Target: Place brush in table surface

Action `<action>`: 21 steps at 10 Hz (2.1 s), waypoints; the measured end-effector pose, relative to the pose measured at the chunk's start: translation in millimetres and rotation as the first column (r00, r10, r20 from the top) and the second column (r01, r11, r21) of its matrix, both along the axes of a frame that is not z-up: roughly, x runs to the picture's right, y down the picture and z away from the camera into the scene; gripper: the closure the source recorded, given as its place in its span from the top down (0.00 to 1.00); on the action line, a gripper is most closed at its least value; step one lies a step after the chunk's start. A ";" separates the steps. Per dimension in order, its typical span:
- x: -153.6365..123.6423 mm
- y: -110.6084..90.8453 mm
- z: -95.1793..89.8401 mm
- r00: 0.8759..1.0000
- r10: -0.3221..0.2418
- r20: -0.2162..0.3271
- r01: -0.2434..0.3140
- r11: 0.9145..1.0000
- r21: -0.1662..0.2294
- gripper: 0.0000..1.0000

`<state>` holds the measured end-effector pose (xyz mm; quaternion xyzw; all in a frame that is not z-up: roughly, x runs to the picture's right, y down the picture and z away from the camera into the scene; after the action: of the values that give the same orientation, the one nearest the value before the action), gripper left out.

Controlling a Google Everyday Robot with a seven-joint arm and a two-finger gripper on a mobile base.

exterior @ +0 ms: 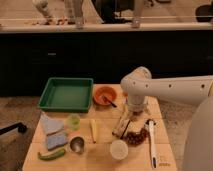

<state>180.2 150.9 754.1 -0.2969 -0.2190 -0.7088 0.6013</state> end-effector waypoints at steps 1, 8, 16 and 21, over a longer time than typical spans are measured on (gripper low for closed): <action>3.8 5.2 0.1 1.000 0.008 -0.002 -0.008 1.000 -0.003 0.80; 27.4 48.9 -8.9 0.998 0.064 -0.020 -0.065 0.997 -0.033 0.80; 49.5 94.9 -13.0 0.989 0.148 -0.012 -0.148 0.988 -0.040 0.80; 62.5 121.1 -10.6 0.981 0.194 0.006 -0.194 0.980 -0.045 0.80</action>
<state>242.8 272.0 743.5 -0.2837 -0.2658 -0.6433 0.6596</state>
